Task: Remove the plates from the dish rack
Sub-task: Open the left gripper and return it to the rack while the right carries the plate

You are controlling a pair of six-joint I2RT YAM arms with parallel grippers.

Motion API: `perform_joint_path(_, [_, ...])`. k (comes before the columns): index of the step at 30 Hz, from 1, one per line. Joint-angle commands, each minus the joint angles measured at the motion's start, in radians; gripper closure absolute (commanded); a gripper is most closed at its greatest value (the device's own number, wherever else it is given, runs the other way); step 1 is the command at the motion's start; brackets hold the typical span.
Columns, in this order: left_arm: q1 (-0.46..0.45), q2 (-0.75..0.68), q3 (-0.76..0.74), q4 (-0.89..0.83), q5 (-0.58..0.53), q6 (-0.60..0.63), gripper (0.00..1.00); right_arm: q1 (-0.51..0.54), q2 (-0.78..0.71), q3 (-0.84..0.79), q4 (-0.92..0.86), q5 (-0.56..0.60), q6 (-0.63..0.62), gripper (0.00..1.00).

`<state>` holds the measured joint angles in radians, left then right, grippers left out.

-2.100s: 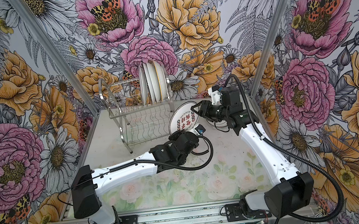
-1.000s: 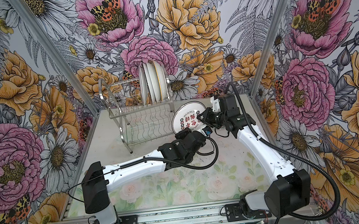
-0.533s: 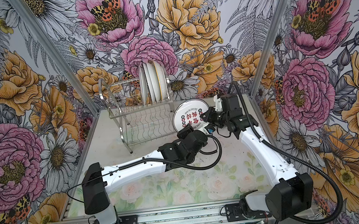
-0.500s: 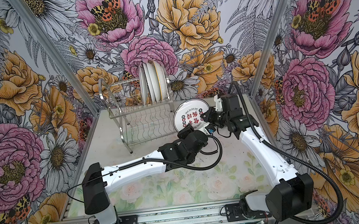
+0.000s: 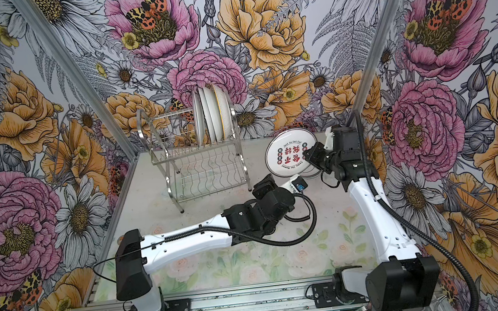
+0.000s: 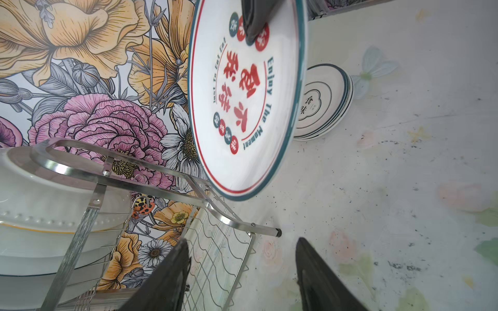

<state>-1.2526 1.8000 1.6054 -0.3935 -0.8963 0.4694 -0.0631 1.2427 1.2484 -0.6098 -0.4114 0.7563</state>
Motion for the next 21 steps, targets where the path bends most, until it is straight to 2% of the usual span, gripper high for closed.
perform_joint_path(1, [0.000, -0.013, 0.034, -0.017, 0.033, -0.059, 0.35, -0.096, -0.035, -0.019, 0.036, -0.055, -0.017, 1.00])
perform_joint_path(8, [0.034, -0.107, -0.009, -0.022, 0.115, -0.134, 0.32, -0.285, -0.010, -0.058, 0.039, -0.148, -0.038, 1.00])
perform_joint_path(17, [0.154, -0.295, -0.143, -0.033, 0.233, -0.294, 0.28, -0.464, 0.002, -0.215, 0.061, -0.227, -0.084, 1.00])
perform_joint_path(21, [0.214, -0.391, -0.223, -0.031, 0.289, -0.365, 0.21, -0.519, 0.017, -0.280, 0.077, -0.250, -0.102, 1.00])
